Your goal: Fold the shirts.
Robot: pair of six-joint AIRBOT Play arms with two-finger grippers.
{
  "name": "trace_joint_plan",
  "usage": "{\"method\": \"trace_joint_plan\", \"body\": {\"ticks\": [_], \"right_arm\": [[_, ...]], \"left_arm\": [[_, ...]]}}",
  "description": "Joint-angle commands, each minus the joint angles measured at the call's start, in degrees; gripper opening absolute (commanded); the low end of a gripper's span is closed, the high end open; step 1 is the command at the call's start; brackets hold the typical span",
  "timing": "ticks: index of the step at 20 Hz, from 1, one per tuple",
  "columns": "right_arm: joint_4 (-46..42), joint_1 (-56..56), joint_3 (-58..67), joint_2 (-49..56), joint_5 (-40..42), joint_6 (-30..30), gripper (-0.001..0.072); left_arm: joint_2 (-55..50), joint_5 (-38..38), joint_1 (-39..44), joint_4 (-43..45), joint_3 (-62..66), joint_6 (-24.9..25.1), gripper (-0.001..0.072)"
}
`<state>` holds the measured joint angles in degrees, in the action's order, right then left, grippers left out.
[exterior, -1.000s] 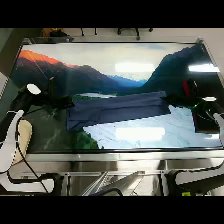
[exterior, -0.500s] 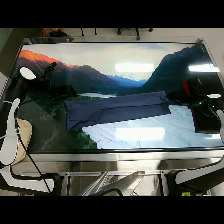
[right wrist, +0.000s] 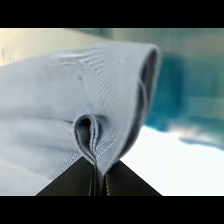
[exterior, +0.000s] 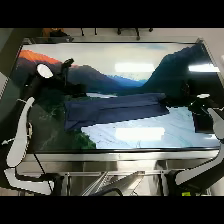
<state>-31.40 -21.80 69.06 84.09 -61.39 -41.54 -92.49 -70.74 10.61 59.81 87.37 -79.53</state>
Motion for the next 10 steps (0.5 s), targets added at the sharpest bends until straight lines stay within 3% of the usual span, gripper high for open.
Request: {"method": "trace_joint_plan", "body": {"ticks": [1,7,10], "right_arm": [[1.66,0.46,2.38,-1.73,-4.55,-1.79,0.0019],[1.68,0.37,8.00,-11.82,-13.16,-6.10,0.0018],[2.03,0.37,8.31,-18.23,-14.12,-6.73,0.0018]], "left_arm": [[-4.57,5.53,7.37,-0.13,0.09,-1.55,0.0017],[-18.05,21.07,18.45,-13.79,0.15,-1.33,0.0017],[-24.02,23.47,21.49,-23.56,1.73,1.31,0.0017]]}}
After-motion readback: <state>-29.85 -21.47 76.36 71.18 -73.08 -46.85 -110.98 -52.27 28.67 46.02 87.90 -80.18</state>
